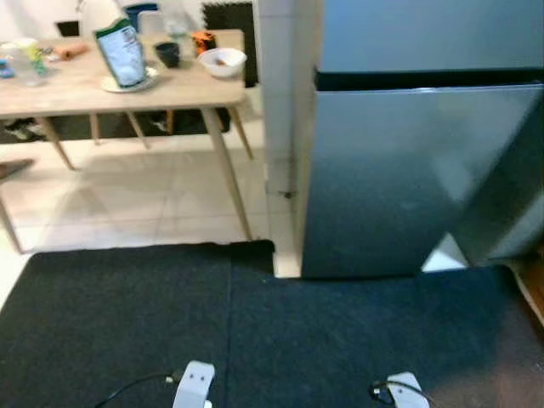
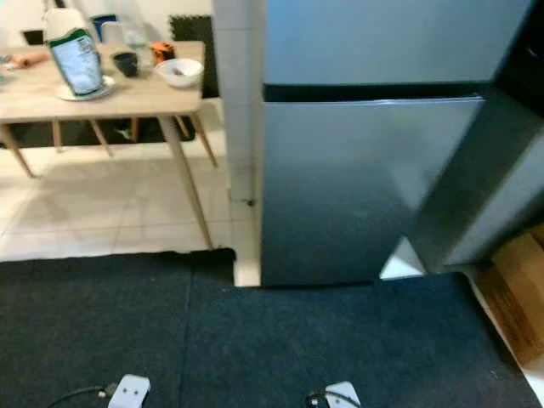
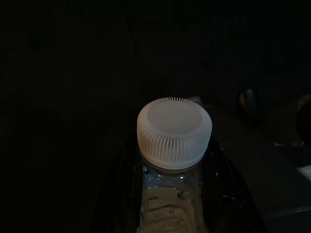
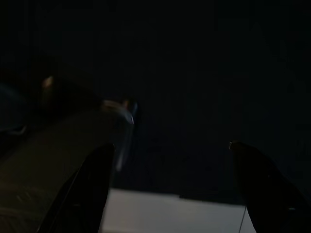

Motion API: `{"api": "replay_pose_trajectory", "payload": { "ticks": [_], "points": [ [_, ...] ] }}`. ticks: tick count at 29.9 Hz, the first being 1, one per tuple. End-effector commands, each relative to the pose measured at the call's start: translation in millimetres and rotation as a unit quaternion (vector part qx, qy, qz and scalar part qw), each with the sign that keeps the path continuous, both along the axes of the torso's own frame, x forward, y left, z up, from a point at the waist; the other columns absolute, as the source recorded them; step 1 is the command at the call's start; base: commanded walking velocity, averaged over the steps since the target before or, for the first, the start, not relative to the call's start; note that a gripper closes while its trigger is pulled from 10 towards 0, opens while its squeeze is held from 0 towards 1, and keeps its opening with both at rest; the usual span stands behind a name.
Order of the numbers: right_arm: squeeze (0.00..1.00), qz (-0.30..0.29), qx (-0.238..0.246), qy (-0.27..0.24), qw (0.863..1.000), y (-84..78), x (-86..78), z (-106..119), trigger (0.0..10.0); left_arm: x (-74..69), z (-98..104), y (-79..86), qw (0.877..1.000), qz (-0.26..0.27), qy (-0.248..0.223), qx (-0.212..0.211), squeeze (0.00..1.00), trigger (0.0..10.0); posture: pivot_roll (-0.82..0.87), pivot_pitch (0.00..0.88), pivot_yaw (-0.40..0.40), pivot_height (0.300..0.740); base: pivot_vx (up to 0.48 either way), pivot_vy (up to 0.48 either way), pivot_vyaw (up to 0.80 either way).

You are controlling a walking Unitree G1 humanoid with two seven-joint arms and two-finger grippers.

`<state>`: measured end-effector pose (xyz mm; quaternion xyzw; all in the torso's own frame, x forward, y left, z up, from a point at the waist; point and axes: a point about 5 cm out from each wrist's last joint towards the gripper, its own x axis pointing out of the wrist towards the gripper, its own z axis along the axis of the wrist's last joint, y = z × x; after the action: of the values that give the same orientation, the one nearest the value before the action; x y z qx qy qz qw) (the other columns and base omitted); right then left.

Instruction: Restocking fridge

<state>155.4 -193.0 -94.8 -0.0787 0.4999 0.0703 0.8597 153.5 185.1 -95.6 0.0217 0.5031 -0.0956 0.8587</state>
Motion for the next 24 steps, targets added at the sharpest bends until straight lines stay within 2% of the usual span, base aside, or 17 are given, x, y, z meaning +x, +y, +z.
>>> {"api": "replay_pose_trajectory", "payload": {
  "ticks": [1,24],
  "points": [
    [0.0,0.0,0.008,0.007,1.0,5.7,-3.6,-2.2,10.0,-9.7,-4.6,-8.0,1.0,-0.009,0.021,-0.015,0.0,10.0,-0.09,0.076,-0.001,0.74,0.394,0.0,0.0],
    [0.0,0.003,0.004,0.008,1.0,1.6,-4.6,-2.0,10.0,-9.8,-4.5,-7.8,1.0,-0.016,0.021,-0.015,0.0,10.0,-0.09,0.075,-0.005,0.74,0.393,0.0,0.0]
  ]
}}
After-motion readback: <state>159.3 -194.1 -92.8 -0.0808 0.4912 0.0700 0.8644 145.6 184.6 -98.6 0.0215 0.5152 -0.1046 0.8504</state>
